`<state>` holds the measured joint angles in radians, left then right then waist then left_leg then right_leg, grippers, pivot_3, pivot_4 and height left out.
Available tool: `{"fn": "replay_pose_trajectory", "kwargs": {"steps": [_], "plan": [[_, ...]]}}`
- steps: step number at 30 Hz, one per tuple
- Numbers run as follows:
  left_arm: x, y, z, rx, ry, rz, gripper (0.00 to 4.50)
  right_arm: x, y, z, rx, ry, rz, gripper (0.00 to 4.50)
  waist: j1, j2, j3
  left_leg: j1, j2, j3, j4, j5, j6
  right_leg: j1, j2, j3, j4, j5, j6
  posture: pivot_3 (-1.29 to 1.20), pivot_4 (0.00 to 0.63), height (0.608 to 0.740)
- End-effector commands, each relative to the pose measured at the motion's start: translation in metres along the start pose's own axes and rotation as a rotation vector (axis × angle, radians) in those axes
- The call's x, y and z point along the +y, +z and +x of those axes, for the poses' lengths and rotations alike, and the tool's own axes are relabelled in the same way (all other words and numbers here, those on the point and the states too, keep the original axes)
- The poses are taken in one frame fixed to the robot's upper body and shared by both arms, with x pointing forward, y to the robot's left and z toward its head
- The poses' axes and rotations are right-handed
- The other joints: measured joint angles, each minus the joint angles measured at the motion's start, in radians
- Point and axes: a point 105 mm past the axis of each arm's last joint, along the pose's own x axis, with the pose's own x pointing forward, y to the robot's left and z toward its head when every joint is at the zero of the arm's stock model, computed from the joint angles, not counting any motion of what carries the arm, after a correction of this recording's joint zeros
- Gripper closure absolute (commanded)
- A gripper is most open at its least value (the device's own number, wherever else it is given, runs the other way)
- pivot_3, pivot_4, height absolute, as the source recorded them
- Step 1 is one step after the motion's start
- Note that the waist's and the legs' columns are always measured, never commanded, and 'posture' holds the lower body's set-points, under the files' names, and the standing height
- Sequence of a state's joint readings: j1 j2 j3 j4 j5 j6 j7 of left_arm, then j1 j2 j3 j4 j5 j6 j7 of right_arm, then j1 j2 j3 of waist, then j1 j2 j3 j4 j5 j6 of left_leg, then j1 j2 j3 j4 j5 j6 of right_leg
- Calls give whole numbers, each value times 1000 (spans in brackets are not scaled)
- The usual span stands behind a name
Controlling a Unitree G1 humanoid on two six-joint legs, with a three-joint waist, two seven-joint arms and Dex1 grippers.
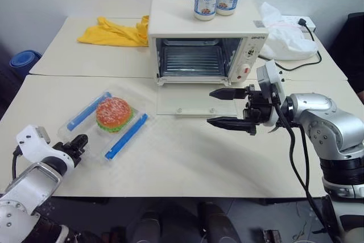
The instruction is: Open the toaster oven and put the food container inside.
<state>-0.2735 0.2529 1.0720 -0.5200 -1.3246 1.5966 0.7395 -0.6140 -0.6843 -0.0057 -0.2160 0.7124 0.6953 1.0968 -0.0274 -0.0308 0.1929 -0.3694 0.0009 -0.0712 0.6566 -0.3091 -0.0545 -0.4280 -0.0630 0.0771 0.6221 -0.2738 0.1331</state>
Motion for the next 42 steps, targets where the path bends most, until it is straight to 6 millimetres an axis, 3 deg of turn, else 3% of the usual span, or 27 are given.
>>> {"fn": "replay_pose_trajectory", "kwargs": {"steps": [1, 6, 9, 16, 23, 32, 37, 42], "plan": [[-4, 9, -7, 16, -11, -30, 3242, 4, 13, -3, -46, -11, -42, 0, -1, 0, 0, 0, 1, 0, 0, 0, 0, 0, 0, 0, 0, 0, 0, 0, 150, 740], [-3, 21, -13, 103, 40, -11, 4426, 4, 15, -9, -62, -27, -13, 0, 2, 0, 0, 1, 2, -1, -1, -1, -2, -2, 0, 4, 0, 0, -1, 0, 150, 740], [-13, 32, -11, 111, 10, 76, 4451, 7, 16, -15, -77, -15, 58, 0, 10, 0, 0, 1, 0, 0, -2, -1, -2, 0, -1, 0, -1, -1, -2, 0, 150, 740], [-30, 60, -7, 124, -42, 219, 4451, 14, 10, -25, -60, -96, 18, 0, 19, 1, 1, 0, 0, 1, -8, 0, -2, -3, 0, -1, -2, -3, -5, 0, 150, 740], [-93, 74, 6, 168, -270, 367, 4451, 14, 10, -40, -72, -201, 24, 0, 24, 1, 1, 0, 0, 2, -7, 0, -1, -2, 0, -2, -2, -3, -5, 0, 150, 740], [-194, 43, 38, 278, -493, 562, 4451, 15, 3, -56, -62, -340, 15, 0, 25, 1, 1, -1, -2, 1, -7, 2, 0, -2, -1, -1, -2, -1, -2, 0, 150, 740], [-228, 28, 56, 302, -514, 629, 4451, 19, 0, -64, -57, -414, 8, 0, 20, 1, 1, -2, -1, 2, -7, 3, 0, -4, 0, 0, -2, -1, -2, 0, 150, 740], [-249, 25, 72, 270, -474, 634, 4451, 21, -2, -68, -59, -474, 2, 0, 23, 1, 1, -1, -2, 2, -7, 4, 1, -3, 0, 1, -2, -1, -1, 0, 150, 740]]}}
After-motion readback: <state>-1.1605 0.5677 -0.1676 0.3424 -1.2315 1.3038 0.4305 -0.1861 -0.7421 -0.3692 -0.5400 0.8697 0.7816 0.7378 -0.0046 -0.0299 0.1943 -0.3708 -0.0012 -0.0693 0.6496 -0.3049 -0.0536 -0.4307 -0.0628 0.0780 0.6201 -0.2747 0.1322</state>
